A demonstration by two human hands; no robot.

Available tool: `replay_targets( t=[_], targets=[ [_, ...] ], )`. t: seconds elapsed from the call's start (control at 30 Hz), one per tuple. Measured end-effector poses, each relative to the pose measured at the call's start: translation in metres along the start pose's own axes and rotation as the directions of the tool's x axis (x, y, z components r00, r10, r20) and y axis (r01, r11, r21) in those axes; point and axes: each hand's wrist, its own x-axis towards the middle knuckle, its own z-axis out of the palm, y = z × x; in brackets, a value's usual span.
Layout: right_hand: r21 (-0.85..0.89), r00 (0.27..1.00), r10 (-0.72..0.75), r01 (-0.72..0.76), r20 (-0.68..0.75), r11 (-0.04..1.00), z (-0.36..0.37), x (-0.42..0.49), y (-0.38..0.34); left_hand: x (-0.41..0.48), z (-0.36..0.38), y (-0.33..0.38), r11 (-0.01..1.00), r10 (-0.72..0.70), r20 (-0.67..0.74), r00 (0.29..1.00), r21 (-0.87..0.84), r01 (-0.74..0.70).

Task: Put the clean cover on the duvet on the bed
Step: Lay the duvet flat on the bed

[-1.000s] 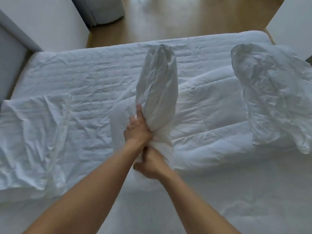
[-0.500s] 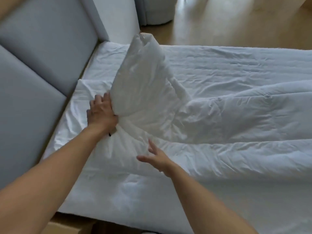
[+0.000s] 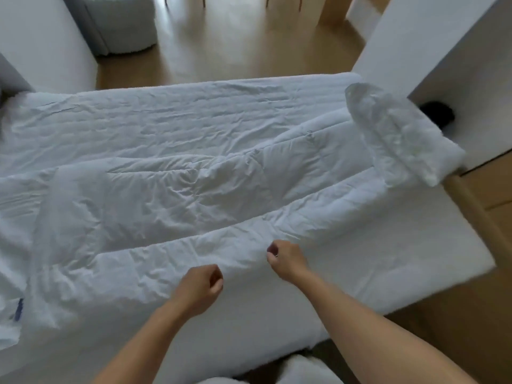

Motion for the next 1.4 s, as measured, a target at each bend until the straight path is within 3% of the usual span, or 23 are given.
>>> replay_targets(
  t=[0.13,0.27,0.37,0.5,0.67,0.8,0.97,1.13,1.23,1.37,1.4],
  targets=[
    [0.2,0.964,0.119,-0.072,-0.237,0.977,-0.097,-0.044,0.1,0.009,0.014,0.091,0.984,0.127,-0.06,0.99,-0.121,-0.133],
    [0.445,0.887,0.178,0.034,-0.427,0.895,-0.163,-0.075,0.183,0.026,0.032,0.186,0.959,0.144,-0.131,0.981,-0.224,-0.171],
    [0.573,0.864,0.208,0.108,-0.458,0.812,-0.204,-0.09,0.246,0.036,0.057,0.252,0.949,0.154,-0.167,0.974,-0.248,-0.192],
    [0.604,0.864,0.195,0.148,-0.465,0.783,-0.256,-0.107,0.331,0.051,0.104,0.337,0.942,0.109,-0.135,0.985,-0.303,-0.146],
    [0.531,0.881,0.173,0.1,-0.44,0.841,-0.32,-0.107,0.417,0.087,0.173,0.444,0.94,0.082,-0.038,0.996,-0.328,-0.09],
    [0.357,0.91,0.097,0.059,-0.402,0.932,-0.359,-0.074,0.467,0.157,0.211,0.523,0.917,0.006,0.074,0.997,-0.397,0.024],
    [0.105,0.95,-0.053,0.09,-0.307,0.99,-0.391,-0.001,0.523,0.279,0.25,0.6,0.796,-0.203,0.118,0.972,-0.559,0.234],
    [-0.104,0.984,-0.127,0.114,-0.122,0.988,-0.439,0.106,0.584,0.404,0.305,0.66,0.637,-0.357,0.063,0.932,-0.713,0.292],
    [-0.154,0.982,-0.171,0.158,-0.079,0.975,-0.487,0.185,0.619,0.468,0.337,0.684,0.609,-0.489,-0.03,0.872,-0.727,0.316],
    [-0.291,0.967,-0.209,0.161,-0.142,0.943,-0.547,0.299,0.659,0.534,0.372,0.69,0.585,-0.694,-0.109,0.712,-0.663,0.468],
    [-0.348,0.967,-0.209,0.147,-0.148,0.926,-0.557,0.325,0.667,0.544,0.377,0.69,0.568,-0.704,-0.109,0.702,-0.679,0.464]
  ],
)
